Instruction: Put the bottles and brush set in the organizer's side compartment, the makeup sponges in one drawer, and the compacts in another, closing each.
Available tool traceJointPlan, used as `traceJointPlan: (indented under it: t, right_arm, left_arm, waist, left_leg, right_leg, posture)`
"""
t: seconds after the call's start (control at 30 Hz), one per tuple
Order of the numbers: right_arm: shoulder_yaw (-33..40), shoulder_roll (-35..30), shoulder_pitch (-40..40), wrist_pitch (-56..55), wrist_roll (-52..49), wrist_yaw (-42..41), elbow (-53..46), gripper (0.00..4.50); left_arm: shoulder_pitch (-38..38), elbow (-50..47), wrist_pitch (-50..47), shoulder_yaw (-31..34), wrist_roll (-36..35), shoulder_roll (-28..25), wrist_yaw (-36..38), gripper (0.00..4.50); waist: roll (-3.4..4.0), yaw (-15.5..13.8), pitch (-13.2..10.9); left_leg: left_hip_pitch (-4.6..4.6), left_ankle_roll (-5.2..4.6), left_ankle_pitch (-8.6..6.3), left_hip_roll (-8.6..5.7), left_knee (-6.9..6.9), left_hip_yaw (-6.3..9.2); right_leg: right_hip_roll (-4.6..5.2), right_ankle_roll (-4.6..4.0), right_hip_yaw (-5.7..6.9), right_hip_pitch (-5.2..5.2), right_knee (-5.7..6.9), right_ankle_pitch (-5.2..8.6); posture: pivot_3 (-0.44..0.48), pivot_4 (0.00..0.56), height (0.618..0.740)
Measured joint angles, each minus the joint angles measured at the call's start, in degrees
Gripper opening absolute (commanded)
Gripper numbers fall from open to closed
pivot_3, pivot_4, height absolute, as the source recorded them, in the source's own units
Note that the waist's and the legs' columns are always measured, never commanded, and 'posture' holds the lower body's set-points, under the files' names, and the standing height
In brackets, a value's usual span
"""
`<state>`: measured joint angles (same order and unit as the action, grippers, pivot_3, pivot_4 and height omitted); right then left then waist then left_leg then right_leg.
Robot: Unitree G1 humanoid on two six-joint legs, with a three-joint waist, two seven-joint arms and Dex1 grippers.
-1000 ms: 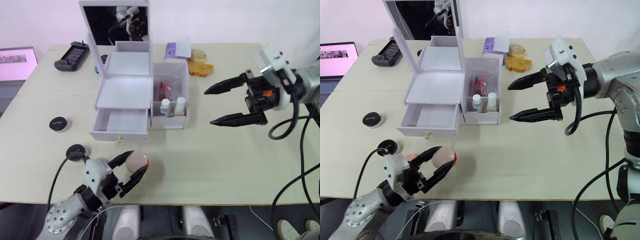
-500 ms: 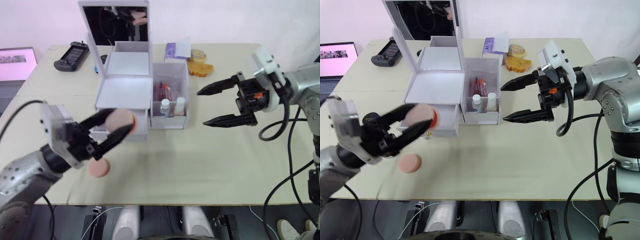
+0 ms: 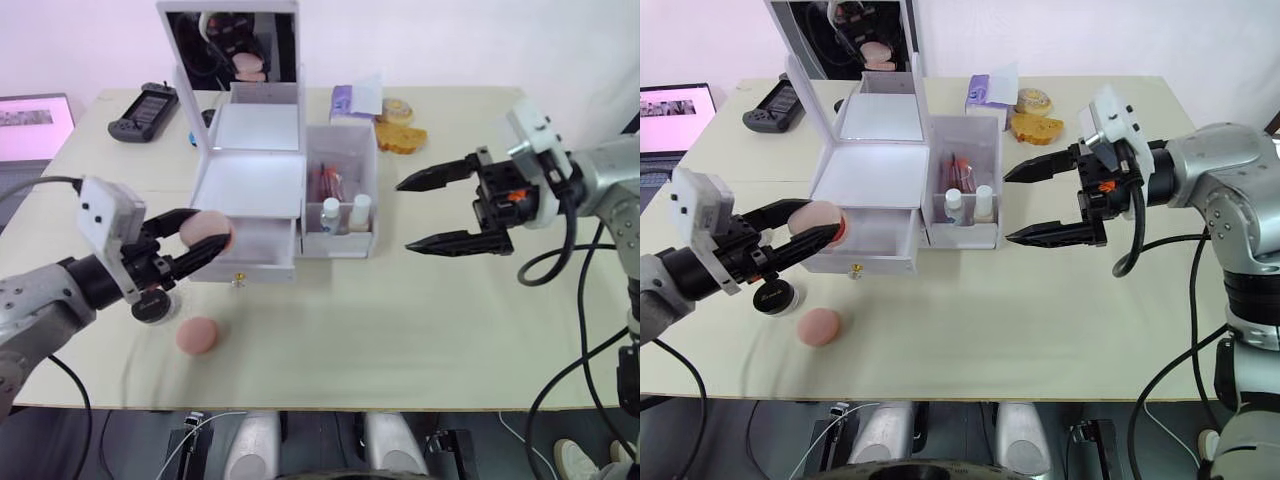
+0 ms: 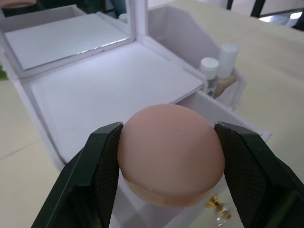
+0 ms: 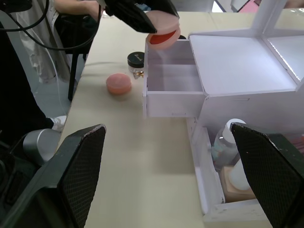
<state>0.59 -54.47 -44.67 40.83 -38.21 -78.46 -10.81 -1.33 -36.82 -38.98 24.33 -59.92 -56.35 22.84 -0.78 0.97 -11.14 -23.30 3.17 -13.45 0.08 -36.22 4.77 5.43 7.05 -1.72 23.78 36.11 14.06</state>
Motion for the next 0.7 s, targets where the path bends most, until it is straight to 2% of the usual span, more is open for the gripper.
traceJointPlan:
  t: [0.7]
  right_arm:
    - [0.5, -0.7, 0.7, 0.7, -1.5, 1.9, -1.3, 4.5]
  left_arm:
    - [5.0, 2.9, -0.5, -7.2, 12.4, 9.0, 0.8, 2.59]
  waist:
    - [0.0, -0.1, 0.0]
  left_leg:
    - [0.0, 0.0, 0.0, 0.0, -0.01, 0.01]
  right_leg:
    - [0.0, 0.08, 0.0, -0.01, 0.0, -0.05]
  posture:
    - [0.0, 0.15, 0.74]
